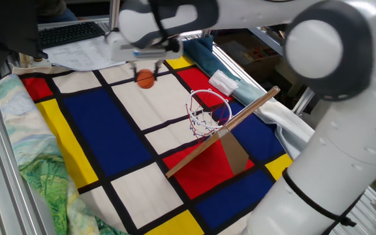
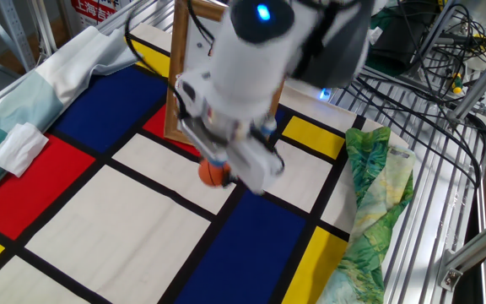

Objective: Grab a basketball, release it and shoot it into the basket

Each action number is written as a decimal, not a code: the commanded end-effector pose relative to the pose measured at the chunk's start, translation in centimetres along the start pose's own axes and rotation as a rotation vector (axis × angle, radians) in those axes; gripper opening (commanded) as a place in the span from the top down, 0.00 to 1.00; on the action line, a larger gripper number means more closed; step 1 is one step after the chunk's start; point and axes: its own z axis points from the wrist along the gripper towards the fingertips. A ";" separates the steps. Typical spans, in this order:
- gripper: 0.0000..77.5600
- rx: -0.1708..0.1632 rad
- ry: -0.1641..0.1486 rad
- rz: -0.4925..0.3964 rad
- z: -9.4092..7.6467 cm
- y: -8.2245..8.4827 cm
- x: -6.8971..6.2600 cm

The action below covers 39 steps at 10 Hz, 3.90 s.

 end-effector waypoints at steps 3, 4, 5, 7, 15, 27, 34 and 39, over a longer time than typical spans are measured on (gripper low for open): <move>0.98 -0.022 0.000 -0.012 -0.9 -2.5 2.3; 0.98 -0.024 0.001 -0.013 -0.8 -2.5 2.4; 0.98 -0.022 0.005 -0.002 -0.8 -2.5 2.4; 0.98 -0.006 0.004 0.034 -0.8 -2.5 2.4; 0.98 -0.003 -0.022 0.202 -1.4 -2.8 2.7; 0.98 -0.009 0.011 -0.052 -7.6 -17.1 7.8; 0.98 -0.024 0.002 -0.071 -6.1 -17.7 9.9; 0.98 -0.052 0.007 -0.085 -4.4 -16.6 9.7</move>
